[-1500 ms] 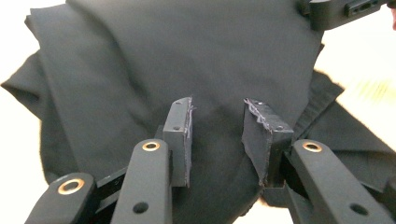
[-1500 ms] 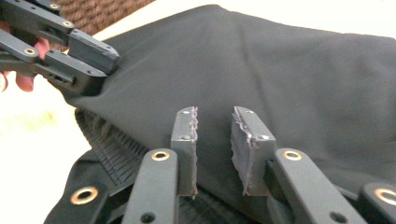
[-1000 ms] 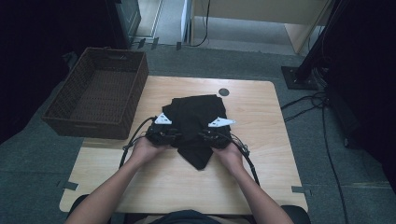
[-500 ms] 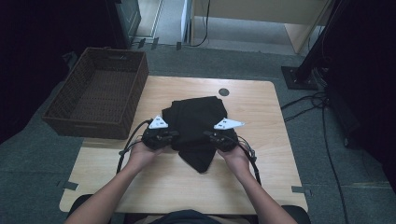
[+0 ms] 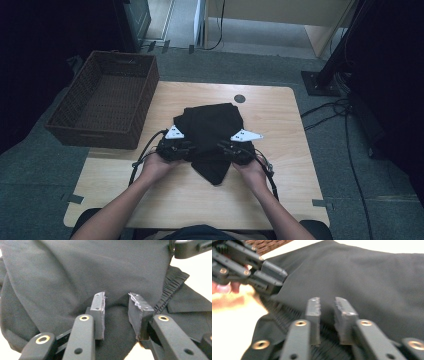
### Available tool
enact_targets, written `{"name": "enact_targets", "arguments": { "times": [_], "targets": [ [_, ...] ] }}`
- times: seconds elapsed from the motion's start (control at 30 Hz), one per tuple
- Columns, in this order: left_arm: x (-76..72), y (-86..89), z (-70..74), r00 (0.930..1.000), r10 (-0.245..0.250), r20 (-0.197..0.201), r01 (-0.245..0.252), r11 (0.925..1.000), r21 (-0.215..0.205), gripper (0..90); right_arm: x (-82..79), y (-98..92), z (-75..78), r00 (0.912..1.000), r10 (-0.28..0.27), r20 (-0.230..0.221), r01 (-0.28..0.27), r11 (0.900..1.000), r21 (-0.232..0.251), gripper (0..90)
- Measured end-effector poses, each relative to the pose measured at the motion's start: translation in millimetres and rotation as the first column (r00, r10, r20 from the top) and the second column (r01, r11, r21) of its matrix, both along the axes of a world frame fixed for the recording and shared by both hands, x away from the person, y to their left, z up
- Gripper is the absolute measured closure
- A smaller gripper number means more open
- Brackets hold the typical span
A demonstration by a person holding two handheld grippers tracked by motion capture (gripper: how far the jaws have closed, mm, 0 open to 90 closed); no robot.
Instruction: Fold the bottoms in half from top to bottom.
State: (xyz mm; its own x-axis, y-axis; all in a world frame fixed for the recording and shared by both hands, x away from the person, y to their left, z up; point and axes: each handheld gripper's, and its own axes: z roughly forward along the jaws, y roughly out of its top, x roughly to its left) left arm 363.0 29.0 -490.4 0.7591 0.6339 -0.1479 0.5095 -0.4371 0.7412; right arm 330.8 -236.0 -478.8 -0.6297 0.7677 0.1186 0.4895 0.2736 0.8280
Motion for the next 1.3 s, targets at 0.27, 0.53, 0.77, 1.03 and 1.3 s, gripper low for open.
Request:
{"name": "enact_targets", "arguments": {
  "times": [0.27, 0.53, 0.77, 1.03, 1.3],
  "targets": [
    [-2.6, -1.6, -4.2, 0.9992, -0.029, 0.026, 0.029, 0.9995, 0.014, 72.8, 20.2, 8.6, -19.0, 0.999, -0.024, -0.038, 0.023, 0.999, -0.039, 59.1],
    [-5.0, -4.0, -8.4, 0.9982, -0.041, 0.043, 0.04, 0.999, 0.017, 85.1, 20.3, 14.2, -27.7, 0.9958, -0.006, -0.092, 0.003, 0.999, -0.035, 82.0],
    [-17.4, -0.8, 0.3, 0.9979, -0.058, 0.029, 0.058, 0.9983, 0.003, 89.8, 5.1, 14.1, -18.0, 0.9976, 0.004, -0.069, -0.008, 0.998, -0.057, 90.0],
    [-22.8, -3.7, -4.3, 0.9986, -0.041, 0.034, 0.041, 0.9991, 0.012, 85.8, -12.6, 10.5, -30.0, 0.9987, 0.015, -0.049, -0.018, 0.997, -0.07, 90.0],
    [4.9, 17.8, 21.3, 0.9993, 0.024, 0.028, -0.022, 0.9971, -0.073, 70.7, -9.4, 2.9, -21.7, 0.9977, 0.02, -0.065, -0.021, 1.0, -0.016, 85.4]
  ]
}}
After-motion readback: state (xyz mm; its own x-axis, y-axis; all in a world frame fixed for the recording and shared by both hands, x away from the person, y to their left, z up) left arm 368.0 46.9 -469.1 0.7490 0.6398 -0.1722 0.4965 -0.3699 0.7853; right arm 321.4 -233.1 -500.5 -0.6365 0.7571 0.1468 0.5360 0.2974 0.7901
